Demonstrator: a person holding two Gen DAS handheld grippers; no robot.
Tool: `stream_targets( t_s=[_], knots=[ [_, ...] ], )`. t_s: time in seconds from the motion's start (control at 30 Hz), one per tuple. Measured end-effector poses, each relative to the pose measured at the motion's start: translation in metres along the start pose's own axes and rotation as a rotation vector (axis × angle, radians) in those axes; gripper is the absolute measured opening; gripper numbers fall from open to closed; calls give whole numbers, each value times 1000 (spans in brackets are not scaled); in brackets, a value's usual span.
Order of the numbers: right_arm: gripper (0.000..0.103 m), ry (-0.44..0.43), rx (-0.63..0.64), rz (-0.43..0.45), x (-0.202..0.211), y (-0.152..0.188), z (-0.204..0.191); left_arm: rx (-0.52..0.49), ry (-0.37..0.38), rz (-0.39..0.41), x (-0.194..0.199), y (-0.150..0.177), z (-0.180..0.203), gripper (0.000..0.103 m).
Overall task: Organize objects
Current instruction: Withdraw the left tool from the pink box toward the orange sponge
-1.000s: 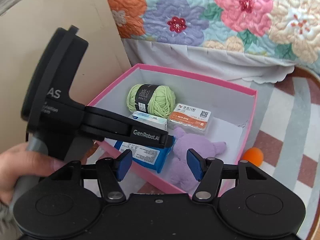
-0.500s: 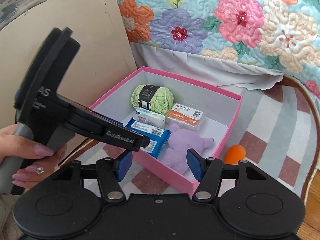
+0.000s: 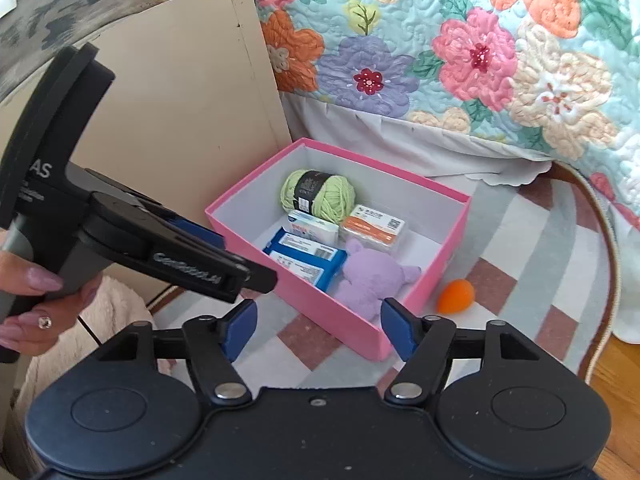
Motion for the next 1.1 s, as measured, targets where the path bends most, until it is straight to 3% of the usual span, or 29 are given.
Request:
stream_targets(
  t_s=[0.3, 0.53, 0.6, 0.7, 0.83, 0.93, 1.1],
  knots=[
    [89, 42, 28, -34, 10, 19, 11, -29, 9, -39, 5, 21, 21, 75],
    [96, 94, 3, -55, 15, 30, 30, -28, 12, -58, 2, 34, 31, 85],
    [97, 111, -1, -62, 17, 33, 35, -24, 15, -68, 0, 38, 34, 86],
    [97, 120, -9, -84, 17, 38, 44, -22, 12, -75, -3, 41, 39, 96],
    [97, 129, -21, -89, 21, 43, 55, -8, 21, -88, -11, 45, 46, 97],
    [97, 136, -17, -73, 25, 44, 63, 10, 36, -84, -16, 44, 51, 97],
    [97, 147, -15, 4, 28, 41, 82, 63, 30, -12, -15, 32, 55, 97]
  ],
)
Point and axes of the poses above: each gripper's, at about its wrist camera, not at the fingertips, and x roughly against the way its jaws point, z to its right, y to its underside, the point moved 9 cm from there along -x, roughly the way its jaws point, and after that the axes turned 3 degrees about y, right-handed, at the moved point
